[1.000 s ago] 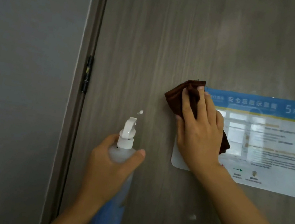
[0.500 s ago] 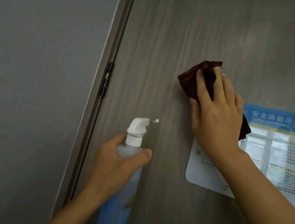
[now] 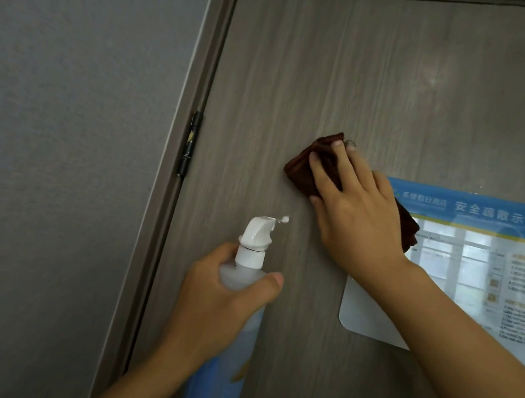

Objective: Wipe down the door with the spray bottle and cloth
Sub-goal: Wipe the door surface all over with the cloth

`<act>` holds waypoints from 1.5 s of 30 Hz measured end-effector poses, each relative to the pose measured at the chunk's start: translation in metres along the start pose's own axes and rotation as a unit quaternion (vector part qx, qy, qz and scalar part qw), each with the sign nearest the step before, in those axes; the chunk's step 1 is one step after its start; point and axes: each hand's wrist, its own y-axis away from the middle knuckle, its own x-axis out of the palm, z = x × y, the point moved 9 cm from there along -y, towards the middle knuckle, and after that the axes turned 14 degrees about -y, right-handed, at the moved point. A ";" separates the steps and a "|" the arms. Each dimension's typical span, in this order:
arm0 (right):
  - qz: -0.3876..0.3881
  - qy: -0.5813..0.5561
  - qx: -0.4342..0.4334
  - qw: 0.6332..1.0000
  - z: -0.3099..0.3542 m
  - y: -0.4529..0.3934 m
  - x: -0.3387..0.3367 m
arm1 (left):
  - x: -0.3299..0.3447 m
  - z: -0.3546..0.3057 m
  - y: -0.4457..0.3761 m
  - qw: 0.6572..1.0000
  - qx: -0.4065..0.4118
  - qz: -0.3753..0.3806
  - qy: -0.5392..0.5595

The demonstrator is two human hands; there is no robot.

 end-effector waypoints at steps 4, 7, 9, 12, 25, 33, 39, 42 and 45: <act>0.024 -0.008 -0.010 1.000 0.008 0.004 0.009 | -0.026 0.005 -0.001 1.000 -0.003 -0.020 0.005; 0.043 -0.017 -0.021 0.999 0.022 0.018 0.017 | -0.048 0.009 0.000 0.999 0.001 -0.035 -0.005; 0.059 -0.017 -0.036 0.998 0.035 0.038 0.024 | -0.058 0.013 0.001 0.999 -0.001 -0.039 -0.011; 0.081 -0.010 -0.065 0.995 0.058 0.075 0.035 | -0.071 0.020 0.004 0.999 -0.004 -0.041 -0.030; 0.071 -0.002 0.045 0.996 0.034 0.026 0.020 | -0.069 0.034 0.029 0.999 -0.023 -0.015 0.036; 0.166 0.034 -0.115 0.979 0.063 0.101 0.040 | -0.070 0.036 0.029 0.999 -0.025 -0.001 0.032; 0.068 0.019 0.071 0.995 0.013 0.034 0.007 | -0.071 0.028 0.037 0.999 -0.013 0.010 0.034; 0.038 -0.003 0.120 0.992 0.015 0.021 0.010 | -0.071 0.027 0.039 0.999 -0.014 0.010 0.031; 0.078 -0.014 0.059 0.995 0.043 0.043 0.025 | -0.072 0.027 0.041 0.999 -0.013 0.011 0.031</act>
